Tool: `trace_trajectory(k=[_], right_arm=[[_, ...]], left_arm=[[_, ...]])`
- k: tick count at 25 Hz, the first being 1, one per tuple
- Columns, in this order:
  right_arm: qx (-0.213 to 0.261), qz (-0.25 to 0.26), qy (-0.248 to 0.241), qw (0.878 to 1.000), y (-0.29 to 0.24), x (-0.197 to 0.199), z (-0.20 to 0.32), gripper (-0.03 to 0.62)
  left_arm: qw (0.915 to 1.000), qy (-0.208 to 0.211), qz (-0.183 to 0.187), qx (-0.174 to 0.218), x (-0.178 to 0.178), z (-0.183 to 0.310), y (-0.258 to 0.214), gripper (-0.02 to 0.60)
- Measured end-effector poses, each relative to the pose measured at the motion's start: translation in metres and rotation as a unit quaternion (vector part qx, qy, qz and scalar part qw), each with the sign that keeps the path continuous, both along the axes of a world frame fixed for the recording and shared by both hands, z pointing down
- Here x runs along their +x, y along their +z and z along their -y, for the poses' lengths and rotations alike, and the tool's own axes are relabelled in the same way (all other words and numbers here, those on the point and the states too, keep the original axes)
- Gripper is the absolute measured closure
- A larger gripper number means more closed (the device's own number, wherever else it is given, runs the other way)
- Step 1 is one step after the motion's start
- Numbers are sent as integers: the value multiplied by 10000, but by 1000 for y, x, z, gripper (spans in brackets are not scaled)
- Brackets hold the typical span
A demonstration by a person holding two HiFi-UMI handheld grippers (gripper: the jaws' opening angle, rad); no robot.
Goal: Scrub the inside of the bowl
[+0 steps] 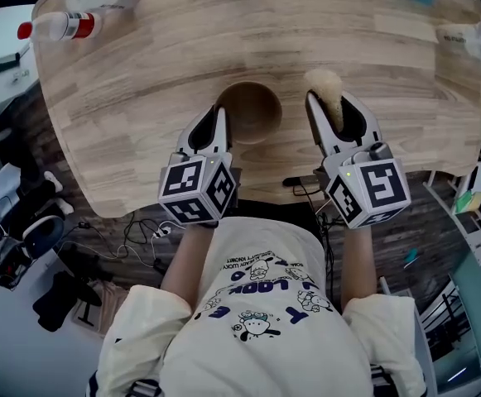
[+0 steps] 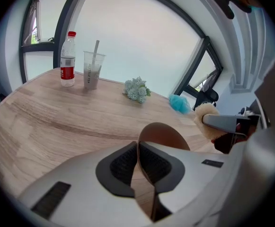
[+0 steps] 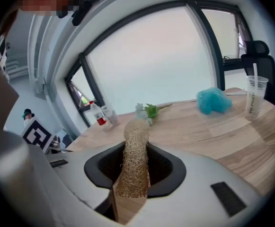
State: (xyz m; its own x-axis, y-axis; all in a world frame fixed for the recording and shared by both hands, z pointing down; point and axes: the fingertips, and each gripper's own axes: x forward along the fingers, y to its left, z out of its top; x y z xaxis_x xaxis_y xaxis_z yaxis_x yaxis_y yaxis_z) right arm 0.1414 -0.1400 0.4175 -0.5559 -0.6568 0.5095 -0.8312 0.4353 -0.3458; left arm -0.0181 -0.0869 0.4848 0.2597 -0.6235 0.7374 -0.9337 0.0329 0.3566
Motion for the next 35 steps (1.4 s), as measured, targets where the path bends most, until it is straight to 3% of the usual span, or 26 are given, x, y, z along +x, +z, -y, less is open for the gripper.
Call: trace_trajectory(k=[4,8,13,17,19,25,29,32,35], right_arm=[[37,167,-578,9982,-13,-46,-25,482],[120,-103,-971,9952,-20,-76,-45,482],[165,-930,-1201,9883,-18,-92,-56,482],[243,-1944,-1524,9687,-10,-98,-64,472],[203,-2179,-1677,9612,-5,-103,-69,456],[264,-1932,-1697,9660,-14,-114,-75,395],[426,-2037,-1751,9623,-23,-115,-77,382],[407,-2087,-1794,9605,-20,-115,-77,409],[522,-2099,-1701,9614,-23,-115,-72,477]], left_arm=[[9998,-36,-189,73,5,-1,-13,537],[9994,65,-303,135,12,-6,-30,537],[9984,193,-441,283,19,-14,-49,537],[9981,245,-423,388,19,-17,-60,537],[9982,262,-369,393,17,-18,-63,535],[9988,215,-314,293,5,-21,-61,537],[9988,141,-358,312,-3,-20,-63,537],[9985,152,-359,385,-7,-18,-67,537],[9979,255,-270,524,-7,-15,-73,537]])
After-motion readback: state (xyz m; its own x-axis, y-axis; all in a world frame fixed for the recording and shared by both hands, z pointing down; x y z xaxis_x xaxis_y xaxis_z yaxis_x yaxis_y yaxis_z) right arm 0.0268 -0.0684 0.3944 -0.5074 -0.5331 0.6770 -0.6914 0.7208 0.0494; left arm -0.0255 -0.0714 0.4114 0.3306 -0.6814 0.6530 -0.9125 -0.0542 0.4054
